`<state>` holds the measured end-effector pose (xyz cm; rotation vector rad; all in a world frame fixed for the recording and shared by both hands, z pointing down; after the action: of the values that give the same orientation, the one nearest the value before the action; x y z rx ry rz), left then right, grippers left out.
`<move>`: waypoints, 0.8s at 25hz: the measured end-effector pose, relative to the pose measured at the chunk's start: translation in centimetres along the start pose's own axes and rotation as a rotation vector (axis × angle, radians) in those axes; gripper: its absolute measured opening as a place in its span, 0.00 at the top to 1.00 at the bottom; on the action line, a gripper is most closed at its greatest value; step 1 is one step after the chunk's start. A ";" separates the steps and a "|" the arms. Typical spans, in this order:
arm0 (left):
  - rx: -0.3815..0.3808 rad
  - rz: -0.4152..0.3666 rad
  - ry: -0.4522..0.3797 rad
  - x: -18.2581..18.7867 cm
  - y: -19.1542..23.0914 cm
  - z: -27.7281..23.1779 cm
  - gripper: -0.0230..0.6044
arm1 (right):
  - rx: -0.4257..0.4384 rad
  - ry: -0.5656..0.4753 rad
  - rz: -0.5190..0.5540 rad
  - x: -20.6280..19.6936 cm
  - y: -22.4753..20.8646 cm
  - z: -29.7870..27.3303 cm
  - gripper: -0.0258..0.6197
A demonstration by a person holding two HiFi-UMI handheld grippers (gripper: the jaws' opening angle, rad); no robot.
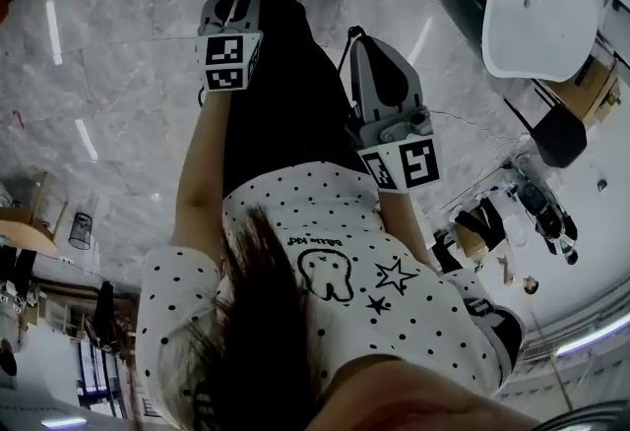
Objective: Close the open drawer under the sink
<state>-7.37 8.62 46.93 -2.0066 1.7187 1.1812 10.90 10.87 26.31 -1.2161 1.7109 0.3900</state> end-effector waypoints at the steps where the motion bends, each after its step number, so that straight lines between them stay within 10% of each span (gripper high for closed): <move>1: 0.001 0.004 0.009 -0.5 0.1 -0.5 0.86 | -0.001 0.006 -0.005 -0.4 -0.1 -0.1 0.94; 20: 0.019 -0.062 0.106 -6.4 3.0 -11.2 0.76 | -0.050 0.113 -0.058 -5.6 -1.5 -1.7 0.94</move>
<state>-5.37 5.11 59.56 -2.1307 1.6956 1.0523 11.54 12.06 32.26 -1.3435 1.7657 0.3365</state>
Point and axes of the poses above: the fingertips, and each gripper's own axes: z backward along the fingers, y to its left, x out of its top, the point moved 6 cm from there along z, backward along the fingers, and after that the axes turned 1 degree about -x, right-handed, at the moved point
